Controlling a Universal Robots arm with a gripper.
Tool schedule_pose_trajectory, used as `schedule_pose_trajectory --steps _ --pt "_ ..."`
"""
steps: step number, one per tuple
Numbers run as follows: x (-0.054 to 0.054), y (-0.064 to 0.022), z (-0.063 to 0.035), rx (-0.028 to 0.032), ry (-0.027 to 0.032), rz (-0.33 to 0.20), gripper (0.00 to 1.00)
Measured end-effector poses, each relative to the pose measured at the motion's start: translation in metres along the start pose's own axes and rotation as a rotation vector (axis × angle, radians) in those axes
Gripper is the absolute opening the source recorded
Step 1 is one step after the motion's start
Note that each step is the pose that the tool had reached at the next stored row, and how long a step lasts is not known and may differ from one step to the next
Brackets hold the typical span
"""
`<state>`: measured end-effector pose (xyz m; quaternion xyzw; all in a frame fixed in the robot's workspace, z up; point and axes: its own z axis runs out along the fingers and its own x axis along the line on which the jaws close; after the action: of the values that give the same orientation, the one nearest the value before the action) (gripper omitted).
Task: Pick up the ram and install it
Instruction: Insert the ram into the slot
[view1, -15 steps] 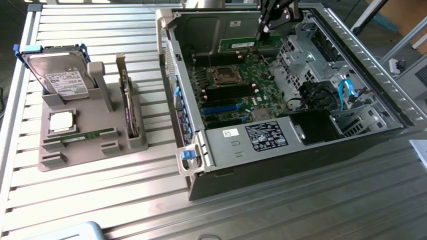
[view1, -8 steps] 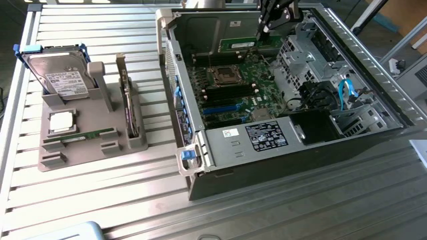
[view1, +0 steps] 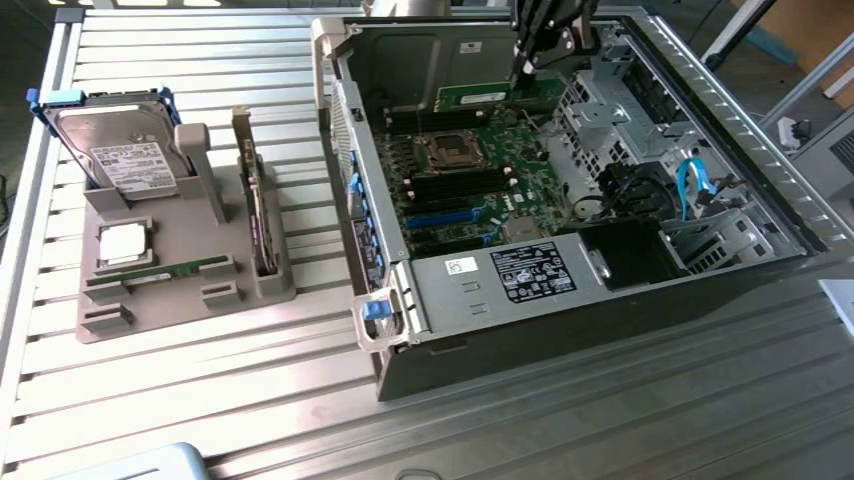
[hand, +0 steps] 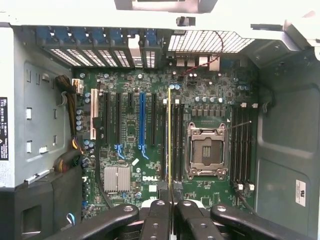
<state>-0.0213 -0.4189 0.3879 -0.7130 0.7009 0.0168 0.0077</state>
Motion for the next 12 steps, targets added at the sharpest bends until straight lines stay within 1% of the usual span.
schedule_pose_trajectory --steps 3,12 --pt "0.000 -0.0001 0.0057 0.0000 0.0000 0.000 0.12" --pt "0.001 -0.0002 0.0174 0.0001 0.0000 0.000 0.12"
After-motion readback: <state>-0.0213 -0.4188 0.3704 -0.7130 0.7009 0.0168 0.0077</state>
